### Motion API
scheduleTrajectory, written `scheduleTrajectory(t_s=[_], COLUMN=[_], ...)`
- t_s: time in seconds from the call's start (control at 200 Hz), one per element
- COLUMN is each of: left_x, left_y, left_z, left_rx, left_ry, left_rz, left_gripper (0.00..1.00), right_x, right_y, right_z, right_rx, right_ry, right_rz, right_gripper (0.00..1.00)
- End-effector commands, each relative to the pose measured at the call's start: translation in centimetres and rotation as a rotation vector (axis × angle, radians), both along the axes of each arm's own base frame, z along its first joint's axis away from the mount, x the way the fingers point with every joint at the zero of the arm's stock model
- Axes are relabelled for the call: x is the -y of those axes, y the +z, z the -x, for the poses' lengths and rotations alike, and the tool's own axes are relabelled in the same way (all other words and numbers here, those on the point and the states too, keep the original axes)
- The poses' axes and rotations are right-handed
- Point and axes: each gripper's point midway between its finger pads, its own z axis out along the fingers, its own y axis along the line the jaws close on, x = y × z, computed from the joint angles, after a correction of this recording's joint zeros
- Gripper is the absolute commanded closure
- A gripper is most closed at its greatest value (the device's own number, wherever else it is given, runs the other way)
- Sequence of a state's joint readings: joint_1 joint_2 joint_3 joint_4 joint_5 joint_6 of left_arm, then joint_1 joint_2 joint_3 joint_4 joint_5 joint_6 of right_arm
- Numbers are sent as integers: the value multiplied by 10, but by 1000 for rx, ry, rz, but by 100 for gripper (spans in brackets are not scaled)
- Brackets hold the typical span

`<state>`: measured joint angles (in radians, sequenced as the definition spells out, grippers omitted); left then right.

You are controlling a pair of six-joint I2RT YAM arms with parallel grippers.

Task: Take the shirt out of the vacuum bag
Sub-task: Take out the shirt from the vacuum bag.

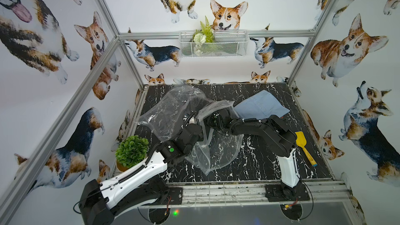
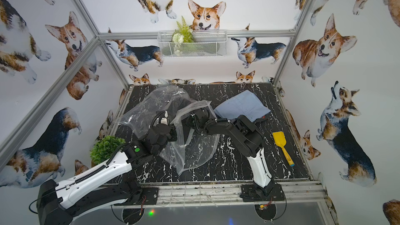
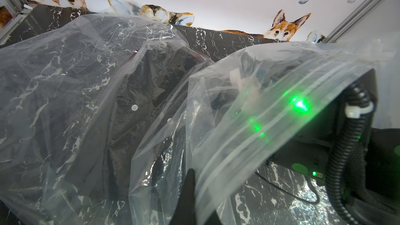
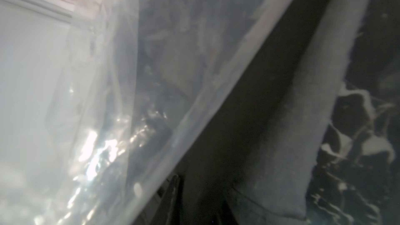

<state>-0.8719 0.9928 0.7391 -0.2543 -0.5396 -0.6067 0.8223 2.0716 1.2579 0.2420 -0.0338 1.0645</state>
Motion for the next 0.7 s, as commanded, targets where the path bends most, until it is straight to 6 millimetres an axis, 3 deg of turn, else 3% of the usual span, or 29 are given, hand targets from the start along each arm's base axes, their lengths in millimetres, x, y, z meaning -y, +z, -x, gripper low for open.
scheduleTrajectory(t_s=[0.0, 0.025, 0.185, 0.465, 0.696], left_x=[0, 0, -3, -6, -6], left_y=[1, 1, 0, -3, -5], left_z=[0, 0, 1, 0, -3], left_rx=[4, 4, 6, 5, 0], left_ry=[8, 7, 14, 33, 50], left_rz=[20, 20, 18, 9, 5], left_gripper=[100, 100, 100, 100, 100], right_x=[-9, -9, -3, 12, 19], right_y=[18, 18, 36, 90, 101], right_z=[-9, -9, -8, 9, 29], right_rx=[24, 22, 43, 115, 111], right_ry=[-9, -6, -9, 11, 43], right_rz=[-83, -87, -125, -201, -255], right_gripper=[96, 100, 100, 100, 100])
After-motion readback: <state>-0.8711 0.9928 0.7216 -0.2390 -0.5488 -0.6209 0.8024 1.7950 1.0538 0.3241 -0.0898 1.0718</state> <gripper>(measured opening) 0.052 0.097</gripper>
